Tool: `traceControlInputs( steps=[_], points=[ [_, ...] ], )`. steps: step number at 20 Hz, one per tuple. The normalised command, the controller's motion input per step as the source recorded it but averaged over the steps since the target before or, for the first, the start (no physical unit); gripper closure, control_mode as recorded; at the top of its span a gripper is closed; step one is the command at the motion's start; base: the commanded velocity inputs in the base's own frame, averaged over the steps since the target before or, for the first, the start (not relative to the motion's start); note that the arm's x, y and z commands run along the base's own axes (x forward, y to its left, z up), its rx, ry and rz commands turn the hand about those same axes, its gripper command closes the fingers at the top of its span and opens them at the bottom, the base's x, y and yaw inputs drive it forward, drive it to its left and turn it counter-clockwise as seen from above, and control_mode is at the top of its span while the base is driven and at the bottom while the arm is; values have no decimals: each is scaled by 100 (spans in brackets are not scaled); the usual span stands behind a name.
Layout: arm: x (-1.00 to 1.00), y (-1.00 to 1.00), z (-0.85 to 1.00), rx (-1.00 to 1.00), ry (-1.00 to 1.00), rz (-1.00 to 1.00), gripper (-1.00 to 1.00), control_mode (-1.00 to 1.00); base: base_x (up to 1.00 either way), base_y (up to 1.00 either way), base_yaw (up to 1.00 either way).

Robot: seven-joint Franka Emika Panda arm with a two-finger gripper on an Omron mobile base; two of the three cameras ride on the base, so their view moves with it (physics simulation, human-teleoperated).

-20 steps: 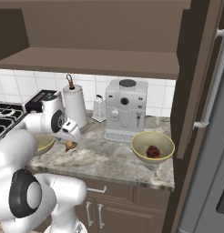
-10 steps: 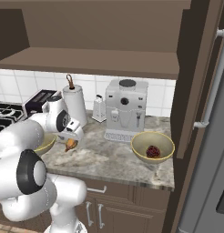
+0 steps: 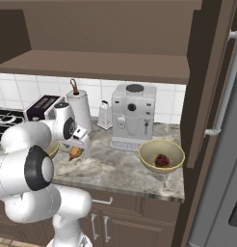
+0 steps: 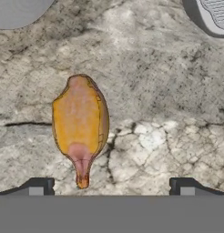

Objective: Pick both bowls and place them on the counter. Then place the chicken drumstick in one bowl and place the cake in the other bowl.

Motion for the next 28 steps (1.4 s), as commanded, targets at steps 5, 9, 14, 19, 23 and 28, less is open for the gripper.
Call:
traceControlInputs(
  steps=[5, 9, 14, 19, 23, 28],
  points=[
    [3, 1, -14, 2, 0, 1, -100, -100, 0, 0, 0],
    [6, 0, -15, 0, 0, 1, -100, -100, 0, 0, 0],
    [12, 4, -13, 0, 0, 0, -100, -100, 0, 0, 0],
    [19, 7, -13, 0, 0, 0, -100, -100, 0, 0, 0],
    [16, 3, -13, 0, 0, 0, -100, -100, 0, 0, 0],
    [7, 3, -9, 0, 0, 0, -100, -100, 0, 0, 0]
  ],
)
